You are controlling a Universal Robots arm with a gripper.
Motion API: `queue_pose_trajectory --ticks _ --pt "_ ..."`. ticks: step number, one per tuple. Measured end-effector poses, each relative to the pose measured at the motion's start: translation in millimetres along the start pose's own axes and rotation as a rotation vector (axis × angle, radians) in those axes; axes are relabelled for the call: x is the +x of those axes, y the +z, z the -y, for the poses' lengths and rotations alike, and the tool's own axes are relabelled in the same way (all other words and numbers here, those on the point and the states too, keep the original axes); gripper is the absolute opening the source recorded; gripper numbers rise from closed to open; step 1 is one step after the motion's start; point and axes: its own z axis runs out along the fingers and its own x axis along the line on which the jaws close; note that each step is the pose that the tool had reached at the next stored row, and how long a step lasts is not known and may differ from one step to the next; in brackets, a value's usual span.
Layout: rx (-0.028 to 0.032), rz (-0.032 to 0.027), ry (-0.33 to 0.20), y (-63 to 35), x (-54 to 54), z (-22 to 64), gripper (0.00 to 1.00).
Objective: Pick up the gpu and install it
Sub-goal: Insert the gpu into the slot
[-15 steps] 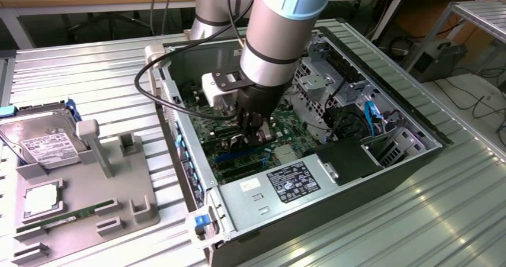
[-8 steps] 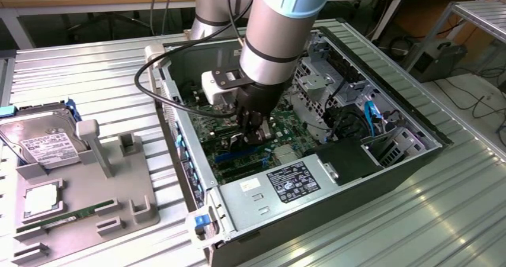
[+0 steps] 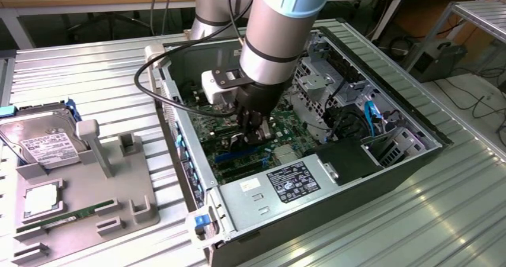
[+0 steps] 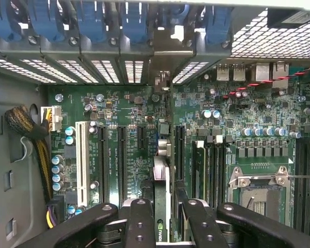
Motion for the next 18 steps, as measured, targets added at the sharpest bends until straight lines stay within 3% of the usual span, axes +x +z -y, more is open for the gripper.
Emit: queue_pose_trajectory --ticks 3,5,7,8,9,10,12,13,18 --pt "-0.0001 0.0 0.0 -1.5 -0.1 0.0 0.26" --pt "-0.0002 -0.0033 0.0 -1.7 0.2 -0.1 0.26" --pt "-0.0005 -0.0144 0.0 -1.7 1.0 0.0 0.26" --pt "-0.0008 -0.0275 0.001 -1.7 1.5 -0.2 0.26" --pt "-0.0024 -0.0309 0.001 -1.8 1.2 -0.3 0.26" --pt "-0.0038 -0.0307 0.001 -1.4 -2.7 -0.4 0.26" --pt "-0.0141 -0.0319 0.002 -1.1 -0.4 -1.1 0.26" --pt "-0.0346 -0.032 0.004 4.8 0.1 -4.3 0.26" --pt "-0.0363 -0.032 0.004 10.1 0.5 -4.3 0.26"
